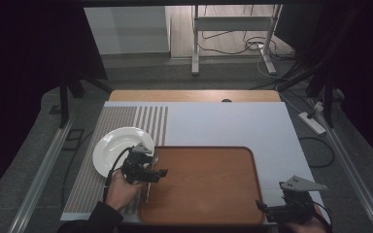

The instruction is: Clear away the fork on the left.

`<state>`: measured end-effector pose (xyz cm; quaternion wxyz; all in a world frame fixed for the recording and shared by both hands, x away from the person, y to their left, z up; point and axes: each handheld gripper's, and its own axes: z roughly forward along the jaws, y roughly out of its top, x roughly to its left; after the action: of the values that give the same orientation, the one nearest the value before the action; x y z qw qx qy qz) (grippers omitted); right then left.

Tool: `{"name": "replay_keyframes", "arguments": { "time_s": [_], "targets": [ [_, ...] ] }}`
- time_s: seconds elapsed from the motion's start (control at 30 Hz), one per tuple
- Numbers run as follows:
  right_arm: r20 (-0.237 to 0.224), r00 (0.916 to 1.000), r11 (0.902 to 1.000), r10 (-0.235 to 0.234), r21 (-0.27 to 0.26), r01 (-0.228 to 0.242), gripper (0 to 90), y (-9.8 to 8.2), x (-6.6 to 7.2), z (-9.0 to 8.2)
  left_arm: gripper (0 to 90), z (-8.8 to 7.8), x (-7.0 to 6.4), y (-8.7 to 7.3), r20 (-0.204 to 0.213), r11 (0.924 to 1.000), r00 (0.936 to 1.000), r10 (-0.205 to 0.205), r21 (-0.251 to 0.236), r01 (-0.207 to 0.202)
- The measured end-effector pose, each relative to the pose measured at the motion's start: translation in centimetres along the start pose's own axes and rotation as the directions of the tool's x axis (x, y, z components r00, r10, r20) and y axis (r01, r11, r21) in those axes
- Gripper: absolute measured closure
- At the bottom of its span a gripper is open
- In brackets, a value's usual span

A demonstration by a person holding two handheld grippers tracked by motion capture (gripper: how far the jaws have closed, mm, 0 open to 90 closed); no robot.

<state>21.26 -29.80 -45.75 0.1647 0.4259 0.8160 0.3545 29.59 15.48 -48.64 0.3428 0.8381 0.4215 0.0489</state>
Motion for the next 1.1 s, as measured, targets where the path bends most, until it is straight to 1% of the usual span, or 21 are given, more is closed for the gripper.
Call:
{"name": "replay_keyframes", "arguments": {
  "time_s": [0.13, 0.2, 0.3, 0.33, 0.37, 0.47, 0.53, 0.57, 0.6, 0.67, 0.73, 0.77, 0.83, 1.0, 1.1],
  "targets": [
    [0.003, 1.0000, 0.9999, 0.000, -0.013, 0.000, 0.0, 0.1, -0.1, 0.0, 10.0, 0.0, 0.0, 0.0, 0.004, 1.0000, 1.0000, 0.004, -0.003, -0.004],
    [0.003, 1.0000, 0.9999, -0.002, -0.014, 0.002, 0.0, 0.1, -0.1, 0.0, 9.1, -0.1, 0.0, 0.0, 0.005, 1.0000, 0.9999, 0.009, -0.004, -0.009],
    [0.005, 1.0000, 0.9998, -0.003, -0.022, 0.003, 0.0, 0.1, -0.1, 0.0, 4.8, -0.2, 0.1, -0.1, 0.013, 0.9996, 0.9999, 0.008, -0.026, -0.008],
    [0.004, 1.0000, 0.9997, 0.000, -0.022, 0.000, 0.0, 0.2, -0.2, 0.1, 4.1, -0.4, 0.2, -0.1, 0.020, 0.9991, 0.9998, 0.010, -0.041, -0.010],
    [0.004, 1.0000, 0.9997, 0.000, -0.022, 0.000, 0.0, 0.2, -0.2, 0.1, 3.6, -0.4, 0.2, -0.1, 0.020, 0.9991, 0.9998, 0.010, -0.041, -0.010],
    [0.003, 1.0000, 0.9997, 0.004, -0.022, -0.004, 0.0, 0.2, -0.2, 0.1, 3.0, -0.6, 0.3, -0.2, 0.029, 0.9979, 0.9995, 0.012, -0.063, -0.010],
    [0.004, 1.0000, 0.9998, 0.001, -0.017, -0.001, 0.0, 0.2, -0.2, 0.2, 1.5, -0.9, 0.4, -0.3, 0.044, 0.9964, 0.9989, 0.015, -0.083, -0.011],
    [0.003, 1.0000, 0.9999, 0.001, -0.017, -0.001, 0.0, 0.2, -0.1, 0.2, 1.2, -0.9, 0.4, -0.3, 0.044, 0.9964, 0.9989, 0.015, -0.083, -0.011],
    [0.003, 1.0000, 0.9999, 0.001, -0.017, 0.000, 0.0, 0.2, -0.1, 0.2, 0.8, -1.1, 0.5, -0.4, 0.055, 0.9958, 0.9984, 0.016, -0.091, -0.011],
    [0.004, 1.0000, 0.9999, 0.000, -0.016, 0.000, 0.0, 0.2, -0.1, 0.2, 0.6, -1.3, 0.5, -0.4, 0.061, 0.9949, 0.9980, 0.015, -0.100, -0.009],
    [0.004, 1.0000, 0.9999, 0.000, -0.016, 0.001, 0.0, 0.2, -0.1, 0.2, 0.1, -1.4, 0.5, -0.5, 0.063, 0.9946, 0.9980, 0.013, -0.104, -0.006],
    [0.004, 1.0000, 0.9999, 0.000, -0.014, 0.000, 0.0, 0.2, -0.1, 0.2, 0.0, -1.6, 0.6, -0.5, 0.061, 0.9924, 0.9979, 0.020, -0.122, -0.013],
    [0.003, 1.0000, 0.9999, -0.002, -0.011, 0.002, 0.0, 0.2, -0.1, 0.2, 0.0, -1.9, 0.5, -0.6, 0.058, 0.9912, 0.9981, 0.023, -0.131, -0.016],
    [0.006, 1.0000, 1.0000, -0.008, -0.005, 0.008, 0.0, 0.2, 0.0, 0.3, 0.0, -2.2, 0.6, -0.7, 0.060, 0.9897, 0.9976, 0.033, -0.141, -0.025],
    [0.006, 0.9999, 1.0000, -0.008, -0.004, 0.008, 0.0, 0.2, 0.0, 0.3, 0.0, -2.4, 0.6, -0.9, 0.053, 0.9897, 0.9978, 0.040, -0.139, -0.033]
  ]
}}
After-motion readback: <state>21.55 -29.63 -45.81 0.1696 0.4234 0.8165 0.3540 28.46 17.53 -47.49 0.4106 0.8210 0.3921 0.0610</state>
